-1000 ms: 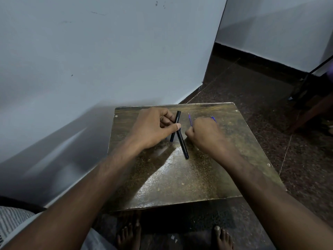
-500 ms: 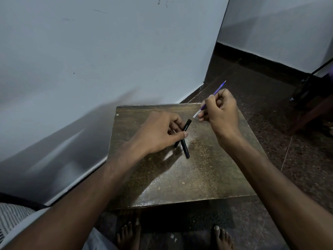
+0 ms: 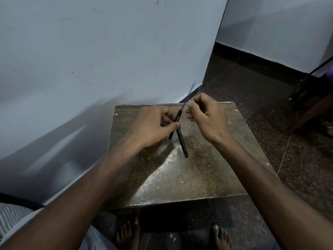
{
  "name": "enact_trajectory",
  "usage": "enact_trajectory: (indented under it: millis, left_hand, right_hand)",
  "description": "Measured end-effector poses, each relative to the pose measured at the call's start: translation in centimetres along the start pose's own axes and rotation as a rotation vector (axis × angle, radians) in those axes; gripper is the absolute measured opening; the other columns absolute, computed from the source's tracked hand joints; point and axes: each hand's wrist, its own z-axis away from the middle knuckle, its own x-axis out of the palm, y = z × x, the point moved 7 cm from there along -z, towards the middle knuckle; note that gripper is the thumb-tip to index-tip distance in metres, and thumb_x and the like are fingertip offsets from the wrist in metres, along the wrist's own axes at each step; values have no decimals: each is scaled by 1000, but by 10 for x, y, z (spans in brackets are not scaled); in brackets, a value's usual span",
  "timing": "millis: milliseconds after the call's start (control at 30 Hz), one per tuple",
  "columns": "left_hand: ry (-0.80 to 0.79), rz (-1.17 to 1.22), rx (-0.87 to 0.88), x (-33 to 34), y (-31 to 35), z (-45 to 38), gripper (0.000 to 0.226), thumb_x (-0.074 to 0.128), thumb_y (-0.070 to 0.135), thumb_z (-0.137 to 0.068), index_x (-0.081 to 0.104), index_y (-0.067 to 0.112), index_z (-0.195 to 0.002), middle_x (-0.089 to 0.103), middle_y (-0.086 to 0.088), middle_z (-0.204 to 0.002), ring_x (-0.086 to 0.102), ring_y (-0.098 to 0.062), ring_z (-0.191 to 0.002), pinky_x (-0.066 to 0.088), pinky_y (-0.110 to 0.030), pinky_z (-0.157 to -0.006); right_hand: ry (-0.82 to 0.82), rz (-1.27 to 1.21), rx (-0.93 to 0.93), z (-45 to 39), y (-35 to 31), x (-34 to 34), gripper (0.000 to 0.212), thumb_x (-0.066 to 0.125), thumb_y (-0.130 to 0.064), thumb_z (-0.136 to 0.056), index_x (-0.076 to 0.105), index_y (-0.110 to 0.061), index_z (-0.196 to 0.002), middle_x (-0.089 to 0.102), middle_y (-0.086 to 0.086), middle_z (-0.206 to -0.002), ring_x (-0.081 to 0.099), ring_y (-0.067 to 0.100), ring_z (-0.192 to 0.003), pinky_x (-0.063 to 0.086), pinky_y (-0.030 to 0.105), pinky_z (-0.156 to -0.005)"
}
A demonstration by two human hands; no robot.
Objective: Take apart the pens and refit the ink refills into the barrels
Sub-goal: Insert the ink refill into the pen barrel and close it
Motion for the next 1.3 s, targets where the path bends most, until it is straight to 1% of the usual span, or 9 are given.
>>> enact_trajectory:
  millis: [133, 333, 467, 700, 900, 1000, 1100, 1200, 1300]
  left_hand:
    - [179, -31, -139, -31, -27, -4, 16, 88, 42, -90, 76, 34, -97, 68, 25, -74, 65, 20, -62, 45, 1, -57]
    - [265, -52, -211, -50, -48, -1, 20, 87, 50, -87, 72, 38, -86, 71, 24, -75, 69, 8, -76, 62, -28, -81]
    - [249, -29, -184, -43, -43, -3, 19, 87, 52, -86, 70, 41, -83, 72, 25, -74, 68, 13, -66, 57, -19, -71]
    - [255, 55, -176, -42, -45, -6, 20, 88, 50, -86, 70, 43, -81, 74, 25, -72, 68, 20, -67, 47, -4, -59]
    - [262, 51, -166, -43, -44, -5, 16, 88, 49, -86, 76, 38, -87, 75, 23, -74, 69, 18, -68, 50, -11, -63]
    - [271, 22, -155, -44, -42, -3, 16, 86, 50, -87, 76, 38, -91, 76, 22, -76, 70, 15, -69, 53, -15, -65]
    - [241, -2, -109, -42, -34, -1, 13, 84, 46, -90, 74, 39, -91, 74, 22, -75, 69, 15, -74, 53, -12, -65]
    - [151, -52, -37, -30, -20, 0, 11, 83, 44, -92, 75, 38, -95, 73, 24, -77, 71, 11, -74, 45, 0, -59]
    - [60, -43, 9, -13, -9, 1, 13, 83, 40, -94, 79, 32, -103, 78, 18, -82, 73, 6, -72, 58, -16, -69]
  right_hand:
    - [-113, 225, -88, -2, -10, 18, 12, 66, -29, -99, 73, -20, -100, 71, -8, -92, 67, 1, -82, 59, 39, -75]
    - [-455, 686, -168, 7, -4, 59, 61, 68, -68, -86, 62, -45, -141, 48, 2, -147, 39, 29, -139, 38, 52, -108]
    - [-519, 807, -187, 7, 0, 68, 76, 65, -80, -81, 55, -46, -148, 38, 9, -159, 33, 35, -144, 35, 54, -107]
    - [-571, 815, -167, 5, 3, 76, 59, 70, -76, -81, 64, -45, -130, 37, 8, -162, 30, 36, -148, 33, 57, -110]
    - [-551, 685, -186, 7, -6, 76, 55, 81, -65, -81, 67, -40, -128, 42, 2, -159, 33, 29, -148, 35, 54, -116]
    - [-471, 559, -226, 3, -15, 67, 55, 87, -51, -85, 66, -30, -132, 61, 2, -141, 55, 22, -130, 48, 43, -107]
    - [-287, 70, 15, -4, -6, 40, 47, 88, -23, -91, 64, -25, -130, 77, -1, -94, 76, 15, -86, 61, 34, -78]
    - [-96, -449, 272, -5, 12, 21, 48, 81, 0, -93, 62, -19, -132, 78, 16, -95, 80, 17, -83, 64, 31, -78]
    - [40, -694, 287, -10, 19, 2, 53, 80, 3, -93, 60, -14, -139, 77, 13, -94, 80, 20, -89, 65, 32, -84]
